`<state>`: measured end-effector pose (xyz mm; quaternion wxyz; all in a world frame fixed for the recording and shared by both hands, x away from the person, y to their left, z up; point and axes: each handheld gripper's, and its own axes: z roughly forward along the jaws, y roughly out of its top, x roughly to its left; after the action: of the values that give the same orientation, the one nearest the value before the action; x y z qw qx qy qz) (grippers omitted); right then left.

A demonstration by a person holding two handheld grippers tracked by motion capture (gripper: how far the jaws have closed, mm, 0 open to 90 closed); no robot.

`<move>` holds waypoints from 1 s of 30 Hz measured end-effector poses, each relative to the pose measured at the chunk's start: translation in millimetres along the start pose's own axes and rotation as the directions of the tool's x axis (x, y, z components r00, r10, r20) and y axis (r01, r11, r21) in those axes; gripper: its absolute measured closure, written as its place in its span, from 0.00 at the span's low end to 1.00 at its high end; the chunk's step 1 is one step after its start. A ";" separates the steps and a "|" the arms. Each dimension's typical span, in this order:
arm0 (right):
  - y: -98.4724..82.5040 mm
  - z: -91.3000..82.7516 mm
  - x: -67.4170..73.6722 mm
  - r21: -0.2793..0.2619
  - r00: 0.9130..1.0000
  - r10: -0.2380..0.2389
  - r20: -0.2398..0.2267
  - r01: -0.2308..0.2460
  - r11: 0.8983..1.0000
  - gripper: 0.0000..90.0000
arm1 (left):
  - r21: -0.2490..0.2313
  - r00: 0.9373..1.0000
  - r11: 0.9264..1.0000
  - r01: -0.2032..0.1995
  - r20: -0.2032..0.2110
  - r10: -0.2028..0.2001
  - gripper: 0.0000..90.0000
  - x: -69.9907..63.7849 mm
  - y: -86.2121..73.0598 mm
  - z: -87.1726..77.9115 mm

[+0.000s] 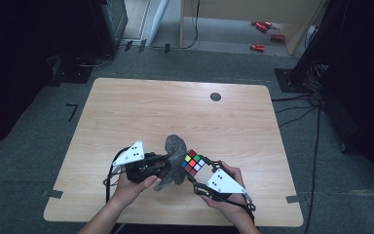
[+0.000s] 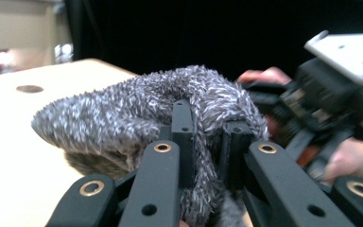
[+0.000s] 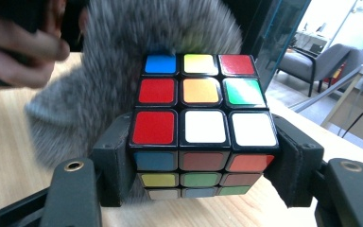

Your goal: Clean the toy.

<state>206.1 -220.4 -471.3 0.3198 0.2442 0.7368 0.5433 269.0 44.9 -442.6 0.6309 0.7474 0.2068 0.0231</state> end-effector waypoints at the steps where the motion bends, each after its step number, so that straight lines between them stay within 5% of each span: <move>1: 1.0 -0.7 -1.0 -0.007 1.000 0.000 0.003 0.000 1.000 0.39 | 0.001 1.000 1.000 0.006 0.001 -0.006 0.90 0.8 -0.9 0.3; 7: 5.3 -5.1 -3.9 -0.041 1.000 0.016 0.010 -0.016 0.999 0.39 | 0.062 0.998 0.998 0.012 -0.059 -0.009 0.90 4.9 -5.7 5.8; 10: 6.6 -7.3 -5.8 -0.056 0.999 0.039 0.021 -0.038 0.998 0.39 | 0.088 0.996 0.995 0.056 -0.081 -0.049 0.90 10.2 -11.6 9.5; 13: 8.5 -9.7 -9.1 -0.076 0.997 0.078 0.027 -0.076 0.994 0.39 | 0.114 0.994 0.989 0.091 -0.072 -0.083 0.90 10.6 -18.4 16.8; 20: 10.3 -8.3 -11.1 -0.118 0.986 0.166 -0.018 -0.167 0.979 0.39 | 0.187 0.998 0.980 0.064 -0.023 -0.061 0.89 -8.2 -31.2 43.1; 24: 10.2 -5.8 -4.7 -0.095 0.992 0.125 -0.015 -0.126 0.988 0.39 | 0.148 0.993 0.983 0.109 -0.050 -0.102 0.90 -3.1 -33.0 40.4; 27: 9.8 -7.0 -6.7 -0.100 0.990 0.137 -0.024 -0.138 0.985 0.39 | 0.052 0.978 0.978 0.201 -0.071 -0.197 0.90 11.3 -29.9 27.2; 30: 8.6 -6.6 -7.0 -0.095 0.989 0.148 -0.028 -0.150 0.984 0.39 | 0.041 0.976 0.977 0.211 -0.067 -0.208 0.91 15.6 -29.7 22.9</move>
<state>206.1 -227.1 -460.3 0.2820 0.2771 0.6927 0.6033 281.7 32.3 -479.1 0.6052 0.7351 0.3043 -0.0250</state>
